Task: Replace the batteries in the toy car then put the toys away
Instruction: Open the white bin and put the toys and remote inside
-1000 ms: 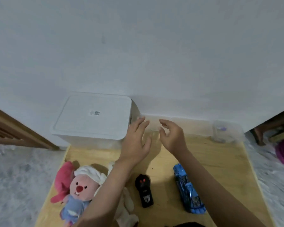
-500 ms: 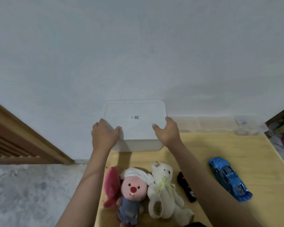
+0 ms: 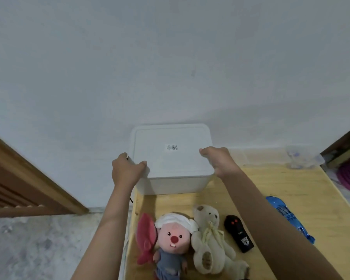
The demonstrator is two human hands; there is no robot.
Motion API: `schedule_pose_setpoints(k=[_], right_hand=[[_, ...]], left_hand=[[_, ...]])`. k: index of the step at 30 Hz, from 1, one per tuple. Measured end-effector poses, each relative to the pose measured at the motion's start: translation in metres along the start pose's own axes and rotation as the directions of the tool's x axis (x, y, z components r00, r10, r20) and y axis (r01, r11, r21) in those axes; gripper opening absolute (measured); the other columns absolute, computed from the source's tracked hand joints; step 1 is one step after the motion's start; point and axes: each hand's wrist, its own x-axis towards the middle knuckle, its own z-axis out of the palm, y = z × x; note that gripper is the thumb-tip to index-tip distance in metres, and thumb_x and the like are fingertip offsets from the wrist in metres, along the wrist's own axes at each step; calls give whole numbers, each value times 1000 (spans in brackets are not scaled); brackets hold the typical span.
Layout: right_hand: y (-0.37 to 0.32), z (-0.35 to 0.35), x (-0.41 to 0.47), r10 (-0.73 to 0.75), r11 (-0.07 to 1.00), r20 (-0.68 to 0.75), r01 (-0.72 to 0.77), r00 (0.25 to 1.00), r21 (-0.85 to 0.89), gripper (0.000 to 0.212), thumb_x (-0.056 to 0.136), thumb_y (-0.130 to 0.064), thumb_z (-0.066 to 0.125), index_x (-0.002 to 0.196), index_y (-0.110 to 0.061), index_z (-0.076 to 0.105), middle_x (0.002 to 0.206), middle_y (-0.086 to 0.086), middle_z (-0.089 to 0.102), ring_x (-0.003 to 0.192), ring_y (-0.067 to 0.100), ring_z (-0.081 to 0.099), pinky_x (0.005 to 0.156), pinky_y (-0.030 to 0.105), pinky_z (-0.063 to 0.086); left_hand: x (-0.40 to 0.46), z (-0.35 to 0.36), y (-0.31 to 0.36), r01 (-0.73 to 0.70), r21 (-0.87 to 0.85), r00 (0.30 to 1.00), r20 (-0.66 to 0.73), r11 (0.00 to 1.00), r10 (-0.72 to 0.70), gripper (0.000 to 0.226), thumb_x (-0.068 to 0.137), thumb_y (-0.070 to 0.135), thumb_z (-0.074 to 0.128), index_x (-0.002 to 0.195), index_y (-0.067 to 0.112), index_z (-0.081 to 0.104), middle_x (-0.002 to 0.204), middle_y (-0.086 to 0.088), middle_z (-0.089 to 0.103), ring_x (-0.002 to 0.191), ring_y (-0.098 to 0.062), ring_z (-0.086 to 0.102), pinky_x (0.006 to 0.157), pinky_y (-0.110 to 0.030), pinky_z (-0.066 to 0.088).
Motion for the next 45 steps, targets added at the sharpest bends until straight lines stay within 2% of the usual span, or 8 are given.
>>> schedule_pose_setpoints(k=[3,8,12,20,26,30,38,45], right_hand=[[-11,5,-2,-75,997,0,75,997,0,62,65,-22,72,120,-1,52,114,11,62,104,29,61,92,38,50],[-6,11,-12,-155,986,-60,150,986,-78,71,57,-34,65,122,-11,48,121,11,55,101,27,61,85,36,53],[8,2,-23,-254,958,-141,230,957,-169,66,64,-41,61,122,-11,51,124,10,52,100,26,61,86,37,53],[43,-75,-43,-457,847,-266,324,849,-423,82,86,-38,64,148,-10,17,145,14,29,135,35,27,107,46,31],[78,-192,-47,-504,808,-392,260,769,-529,74,80,-40,71,141,-11,40,137,19,39,119,43,43,98,50,38],[99,-282,-43,-492,800,-438,192,752,-568,74,75,-40,74,137,-10,46,131,24,43,113,45,47,95,48,41],[155,-482,-30,-381,725,-432,-26,817,-689,83,76,-56,66,140,-16,32,139,20,33,125,41,34,99,50,36],[208,-538,-12,-252,620,-308,-91,918,-779,83,74,-58,66,138,-19,31,137,21,32,125,40,30,100,49,34]], left_hand=[[4,-4,3,27,-102,1000,14,994,-26,39,66,28,76,66,14,40,70,0,40,71,-26,44,59,-31,35],[-5,-3,5,-14,-128,1000,18,992,16,62,72,29,74,120,0,49,117,-15,52,100,-32,55,77,-41,50],[-27,2,13,-141,-99,989,-48,985,137,44,81,22,68,115,1,50,109,-13,56,98,-32,55,73,-35,44],[-102,43,49,-334,-125,942,-12,934,335,34,81,15,68,110,11,51,101,0,61,95,-19,55,74,-26,39],[-169,135,92,-407,-38,896,177,913,407,75,87,22,65,149,11,24,154,-2,30,141,-18,27,111,-32,28],[-218,203,121,-494,-16,833,277,870,478,60,86,18,65,139,9,39,137,-7,42,126,-21,39,83,-15,28],[-333,364,144,-400,62,801,509,915,315,74,82,36,69,144,22,31,141,-9,30,126,-28,37,97,-32,39],[-390,424,119,-270,243,823,561,932,92,59,75,38,70,122,19,40,120,-12,38,111,-31,43,92,-42,48]])
